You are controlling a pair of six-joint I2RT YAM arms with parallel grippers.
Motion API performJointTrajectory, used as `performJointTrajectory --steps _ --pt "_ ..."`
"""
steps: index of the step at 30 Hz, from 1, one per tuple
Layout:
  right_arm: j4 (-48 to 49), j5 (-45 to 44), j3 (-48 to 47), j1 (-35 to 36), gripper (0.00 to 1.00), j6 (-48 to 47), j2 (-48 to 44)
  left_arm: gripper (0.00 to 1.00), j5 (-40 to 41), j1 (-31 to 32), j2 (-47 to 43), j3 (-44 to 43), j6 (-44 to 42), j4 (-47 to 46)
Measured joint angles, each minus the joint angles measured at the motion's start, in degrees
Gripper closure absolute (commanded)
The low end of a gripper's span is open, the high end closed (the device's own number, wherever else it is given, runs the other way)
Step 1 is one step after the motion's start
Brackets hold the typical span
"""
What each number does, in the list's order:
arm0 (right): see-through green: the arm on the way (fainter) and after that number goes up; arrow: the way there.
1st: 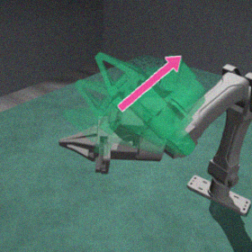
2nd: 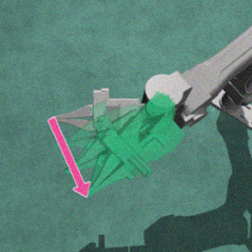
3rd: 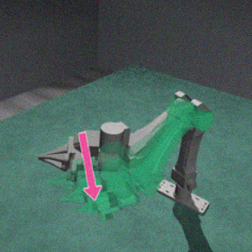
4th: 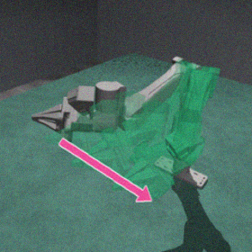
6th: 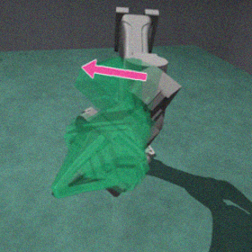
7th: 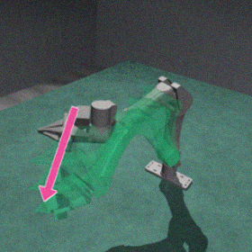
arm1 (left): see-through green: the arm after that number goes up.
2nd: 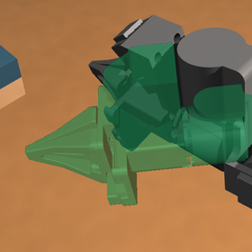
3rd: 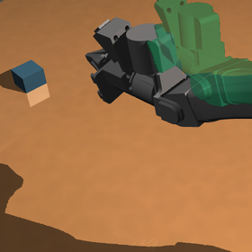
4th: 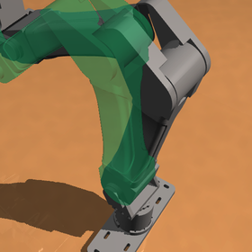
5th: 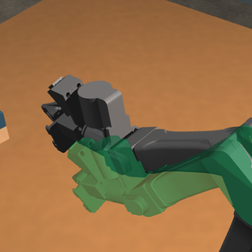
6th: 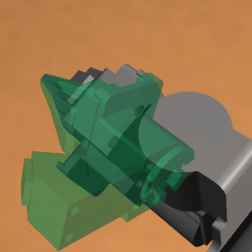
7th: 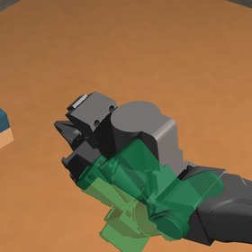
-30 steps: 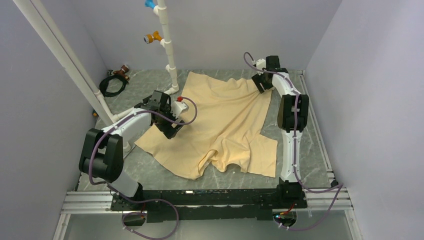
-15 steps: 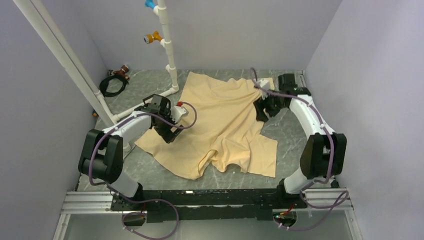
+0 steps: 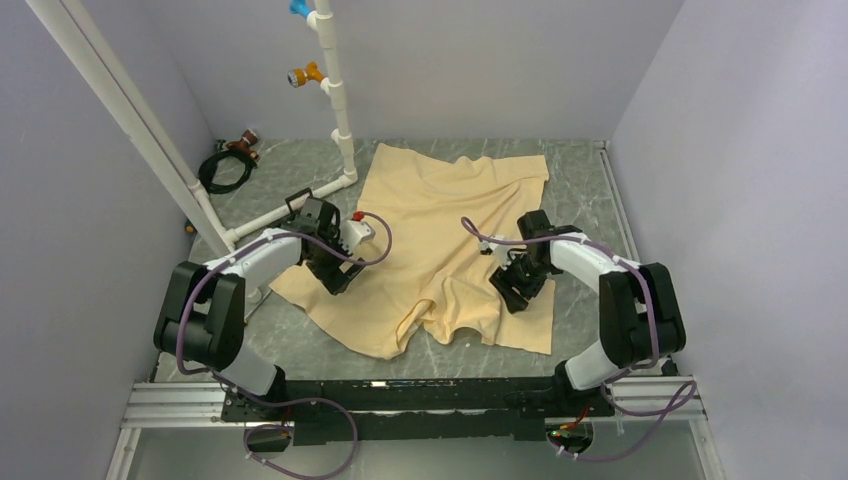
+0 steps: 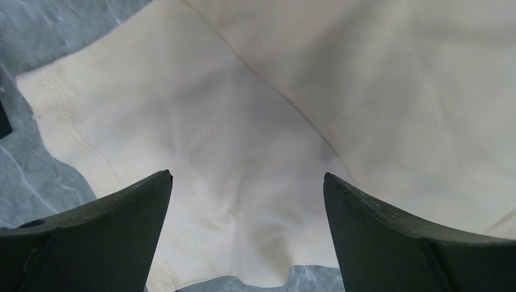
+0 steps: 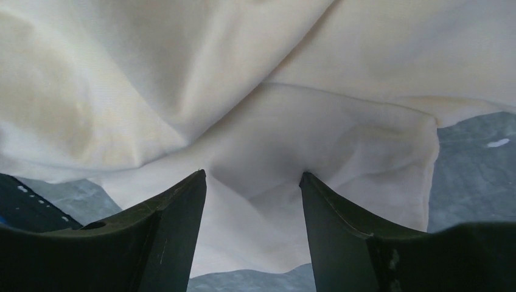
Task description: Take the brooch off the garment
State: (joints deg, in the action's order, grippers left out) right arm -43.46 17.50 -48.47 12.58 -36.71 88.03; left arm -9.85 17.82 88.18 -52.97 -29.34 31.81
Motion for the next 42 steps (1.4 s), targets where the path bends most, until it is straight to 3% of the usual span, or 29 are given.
performJointTrajectory --steps 6,15,21,26,29,34,37,40,42 --pt "3.98 -4.17 3.80 -1.62 0.39 -3.54 -3.34 0.00 1.25 0.00 -0.44 3.06 -0.50 -0.85" --pt "5.11 -6.95 6.40 -16.74 0.38 -12.00 -5.84 0.02 1.97 0.00 -1.77 5.77 -2.80 -1.11" --pt "1.92 -6.97 2.45 -24.50 0.37 -15.85 -1.79 0.22 -4.55 1.25 -6.25 6.67 -5.03 -0.52" --pt "-3.74 -2.47 -2.67 -26.27 0.36 -16.55 0.66 0.44 -11.34 10.23 -13.90 7.43 -7.58 -0.26" --pt "-11.30 6.73 -5.40 -26.29 0.40 -19.28 -4.57 0.53 -18.40 18.95 -17.62 8.04 -9.60 0.09" --pt "-15.61 16.06 -3.89 -24.70 0.42 -24.13 -14.64 0.55 -24.52 22.60 -16.35 8.98 -10.60 -0.76" --pt "-16.15 21.62 -0.02 -19.32 0.44 -25.70 -23.23 0.54 -28.09 24.76 -14.40 9.70 -10.69 -0.94" --pt "-12.04 22.97 6.03 -10.25 0.44 -22.25 -29.51 0.52 -31.61 22.40 -14.10 9.88 -10.45 -0.83" --pt "-8.59 22.84 9.73 -2.60 0.44 -18.16 -32.13 0.51 -35.85 16.68 -14.27 9.77 -9.35 -1.11"
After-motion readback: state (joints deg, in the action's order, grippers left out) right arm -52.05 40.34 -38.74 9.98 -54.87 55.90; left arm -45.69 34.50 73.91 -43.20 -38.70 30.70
